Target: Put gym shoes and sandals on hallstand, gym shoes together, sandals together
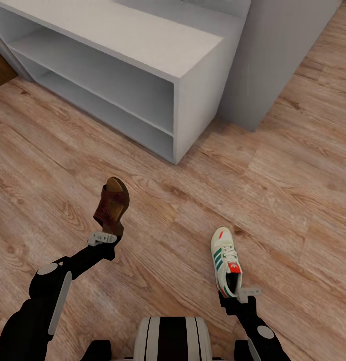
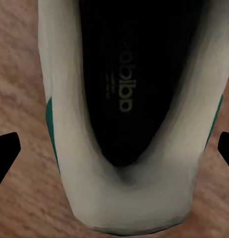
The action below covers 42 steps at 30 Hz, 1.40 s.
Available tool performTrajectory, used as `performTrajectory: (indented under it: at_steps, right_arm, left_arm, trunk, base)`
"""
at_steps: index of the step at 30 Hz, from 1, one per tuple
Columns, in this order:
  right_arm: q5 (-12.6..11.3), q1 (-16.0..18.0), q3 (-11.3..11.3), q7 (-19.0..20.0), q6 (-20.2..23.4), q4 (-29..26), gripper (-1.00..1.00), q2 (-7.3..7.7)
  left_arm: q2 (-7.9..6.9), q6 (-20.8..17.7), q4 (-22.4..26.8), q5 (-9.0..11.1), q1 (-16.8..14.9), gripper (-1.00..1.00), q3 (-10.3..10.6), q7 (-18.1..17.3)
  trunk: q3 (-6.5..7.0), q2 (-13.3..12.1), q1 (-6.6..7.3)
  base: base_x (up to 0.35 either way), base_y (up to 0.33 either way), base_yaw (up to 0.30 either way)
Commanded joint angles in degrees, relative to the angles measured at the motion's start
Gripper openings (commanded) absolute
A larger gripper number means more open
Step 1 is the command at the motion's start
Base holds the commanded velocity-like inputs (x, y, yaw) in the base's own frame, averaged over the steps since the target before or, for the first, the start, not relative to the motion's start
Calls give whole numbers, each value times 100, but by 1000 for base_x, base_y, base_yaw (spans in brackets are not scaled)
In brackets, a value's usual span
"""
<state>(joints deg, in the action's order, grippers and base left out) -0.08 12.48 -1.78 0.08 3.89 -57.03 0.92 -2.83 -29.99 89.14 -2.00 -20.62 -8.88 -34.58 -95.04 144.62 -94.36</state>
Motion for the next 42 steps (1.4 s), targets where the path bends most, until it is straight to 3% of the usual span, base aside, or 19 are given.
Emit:
performTrajectory:
  at_steps: [1, 8, 9, 34, 42]
  right_arm:
    - [-1, 0, -8, 1, 33, -10, 100, 4]
    - [-1, 0, -6, 1, 33, -10, 100, 4]
    - [-1, 0, -6, -27, 33, -10, -100, 4]
    - [-1, 0, 11, -17, 33, -10, -100, 4]
    - [-1, 0, 11, -15, 33, -10, -100, 4]
  left_arm:
    - [2, -24, 7, -38, -3, -100, -9, -49]
    - [2, -24, 1, -38, -3, -100, -8, -49]
    - [2, -24, 3, -38, -3, -100, -8, -49]
    - [2, -24, 7, -38, -3, -100, 0, -49]
    - [2, -27, 7, -38, -3, -100, 0, -49]
  trunk:
    - [-3, 1, 1]
    - [-3, 1, 1]
    - [-3, 1, 1]
    - [-3, 1, 1]
    - [174, -9, 21]
  base:
    - [11, 0, 0]
    - [85, 0, 0]
    - [3, 0, 0]
    - [0, 0, 0]
    - [0, 0, 0]
